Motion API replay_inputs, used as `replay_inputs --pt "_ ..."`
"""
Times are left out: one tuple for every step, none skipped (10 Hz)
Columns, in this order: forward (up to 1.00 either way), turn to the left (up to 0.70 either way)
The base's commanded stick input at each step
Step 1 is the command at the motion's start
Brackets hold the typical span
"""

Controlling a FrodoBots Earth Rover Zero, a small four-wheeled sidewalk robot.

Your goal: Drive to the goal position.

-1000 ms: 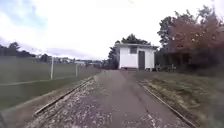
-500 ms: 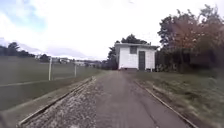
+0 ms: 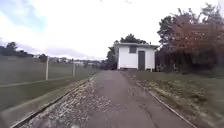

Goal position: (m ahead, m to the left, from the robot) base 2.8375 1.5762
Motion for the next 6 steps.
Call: replay_inputs --pt "0.60 -0.08" --pt "0.60 -0.05" --pt "0.60 -0.02" --pt "0.60 0.01" --pt "0.60 0.01" --pt "0.60 0.01"
